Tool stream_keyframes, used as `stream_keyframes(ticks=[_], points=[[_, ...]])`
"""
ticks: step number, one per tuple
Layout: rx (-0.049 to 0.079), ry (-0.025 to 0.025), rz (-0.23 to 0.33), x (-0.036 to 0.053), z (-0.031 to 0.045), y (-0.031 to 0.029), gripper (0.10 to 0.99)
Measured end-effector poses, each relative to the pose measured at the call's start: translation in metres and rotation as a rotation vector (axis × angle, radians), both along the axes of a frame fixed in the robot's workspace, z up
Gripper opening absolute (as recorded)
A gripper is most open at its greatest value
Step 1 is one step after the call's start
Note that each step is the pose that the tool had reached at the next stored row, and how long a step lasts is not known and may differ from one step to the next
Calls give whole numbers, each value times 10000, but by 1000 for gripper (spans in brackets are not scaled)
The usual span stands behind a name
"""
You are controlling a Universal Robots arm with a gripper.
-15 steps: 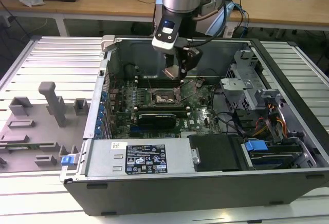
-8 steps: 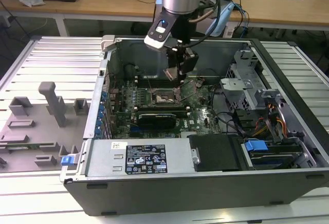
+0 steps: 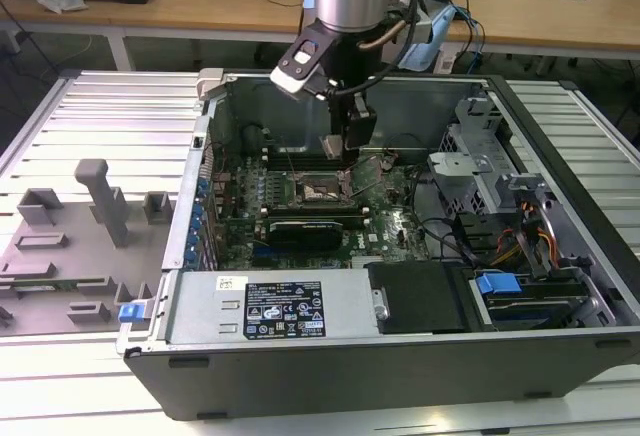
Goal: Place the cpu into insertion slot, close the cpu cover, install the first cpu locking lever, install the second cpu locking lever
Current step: 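Place the cpu into insertion slot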
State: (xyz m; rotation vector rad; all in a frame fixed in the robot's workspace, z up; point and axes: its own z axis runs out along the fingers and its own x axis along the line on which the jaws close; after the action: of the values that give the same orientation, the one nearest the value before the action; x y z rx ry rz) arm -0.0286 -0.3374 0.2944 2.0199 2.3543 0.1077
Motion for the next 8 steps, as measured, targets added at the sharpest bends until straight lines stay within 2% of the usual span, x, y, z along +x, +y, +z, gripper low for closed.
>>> stream_keyframes(ticks=[2,3,8], points=[[0,-1,-677,0,-64,0,541],[-1,0,-824,-1,-88,1,541],[-2,-1,-916,-27,-215,45,541]])
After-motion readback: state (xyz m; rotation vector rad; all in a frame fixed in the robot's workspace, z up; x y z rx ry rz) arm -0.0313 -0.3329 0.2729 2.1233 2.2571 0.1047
